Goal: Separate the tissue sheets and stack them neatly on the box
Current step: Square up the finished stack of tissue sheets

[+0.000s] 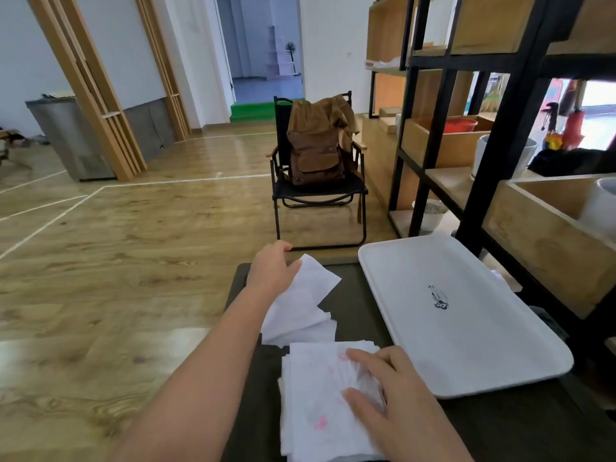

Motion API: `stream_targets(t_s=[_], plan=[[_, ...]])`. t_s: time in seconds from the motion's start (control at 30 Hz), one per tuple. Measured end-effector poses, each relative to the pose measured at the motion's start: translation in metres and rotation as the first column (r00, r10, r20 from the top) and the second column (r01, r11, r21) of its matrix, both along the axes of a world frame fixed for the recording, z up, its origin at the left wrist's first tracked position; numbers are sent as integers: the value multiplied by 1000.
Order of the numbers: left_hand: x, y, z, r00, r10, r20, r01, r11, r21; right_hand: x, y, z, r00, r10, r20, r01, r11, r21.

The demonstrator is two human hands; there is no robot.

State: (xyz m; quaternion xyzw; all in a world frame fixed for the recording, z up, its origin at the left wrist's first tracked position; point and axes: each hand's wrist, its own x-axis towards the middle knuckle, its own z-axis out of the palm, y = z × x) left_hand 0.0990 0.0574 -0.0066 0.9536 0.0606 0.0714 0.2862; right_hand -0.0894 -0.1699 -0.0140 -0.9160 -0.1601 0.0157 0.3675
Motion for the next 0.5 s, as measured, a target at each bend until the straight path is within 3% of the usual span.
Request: stream_targets(t_s=[0.1, 0.2, 0.37, 0.5], plan=[[39, 4, -17, 986, -18, -167, 47, 985, 168, 5, -2, 3, 999, 31, -13, -31, 999, -26], [54, 4, -22, 971, -34, -238, 68, 988, 139, 10, -4, 3, 999, 53, -11, -54, 997, -55], [45, -1, -21, 999, -37, -35, 26, 962, -272, 11, -3, 0, 999, 38, -6, -38, 999, -19], [21, -3, 4, 985, -161, 60, 171, 955, -244, 10, -4, -5, 1000, 3, -8, -2, 998, 68]])
